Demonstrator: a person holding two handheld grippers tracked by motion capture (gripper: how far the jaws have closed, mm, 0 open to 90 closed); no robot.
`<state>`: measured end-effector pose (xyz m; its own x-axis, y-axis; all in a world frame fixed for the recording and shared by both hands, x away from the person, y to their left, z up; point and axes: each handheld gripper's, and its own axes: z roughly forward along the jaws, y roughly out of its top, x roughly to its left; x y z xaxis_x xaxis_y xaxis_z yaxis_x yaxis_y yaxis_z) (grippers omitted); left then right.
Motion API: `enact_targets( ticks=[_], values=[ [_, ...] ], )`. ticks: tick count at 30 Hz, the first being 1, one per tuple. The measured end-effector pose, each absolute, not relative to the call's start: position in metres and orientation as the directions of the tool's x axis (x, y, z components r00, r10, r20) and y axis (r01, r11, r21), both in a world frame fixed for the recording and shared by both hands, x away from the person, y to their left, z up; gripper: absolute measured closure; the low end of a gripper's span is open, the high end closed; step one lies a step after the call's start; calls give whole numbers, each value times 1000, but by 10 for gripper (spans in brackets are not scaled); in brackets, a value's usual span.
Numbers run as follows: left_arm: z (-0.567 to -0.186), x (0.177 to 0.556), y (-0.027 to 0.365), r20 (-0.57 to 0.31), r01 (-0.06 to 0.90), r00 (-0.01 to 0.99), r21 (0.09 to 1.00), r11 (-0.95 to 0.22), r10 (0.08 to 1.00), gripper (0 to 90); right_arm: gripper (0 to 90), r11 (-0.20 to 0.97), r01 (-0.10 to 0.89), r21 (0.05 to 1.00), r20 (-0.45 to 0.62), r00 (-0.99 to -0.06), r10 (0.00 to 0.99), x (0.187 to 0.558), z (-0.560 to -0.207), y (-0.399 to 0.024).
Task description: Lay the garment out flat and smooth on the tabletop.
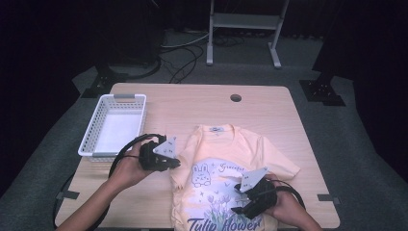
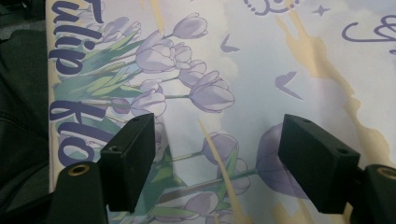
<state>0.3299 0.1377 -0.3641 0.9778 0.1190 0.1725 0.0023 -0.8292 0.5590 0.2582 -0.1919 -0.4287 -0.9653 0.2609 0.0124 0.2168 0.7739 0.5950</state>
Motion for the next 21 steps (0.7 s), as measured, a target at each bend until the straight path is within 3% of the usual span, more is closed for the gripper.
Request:
enact_targets(
  ticks=[21],
  values=[
    [-361, 336, 187, 207, 96, 950, 517, -850, 234, 832, 269, 788, 220, 575, 14, -966, 259, 259, -427, -189]
  ],
)
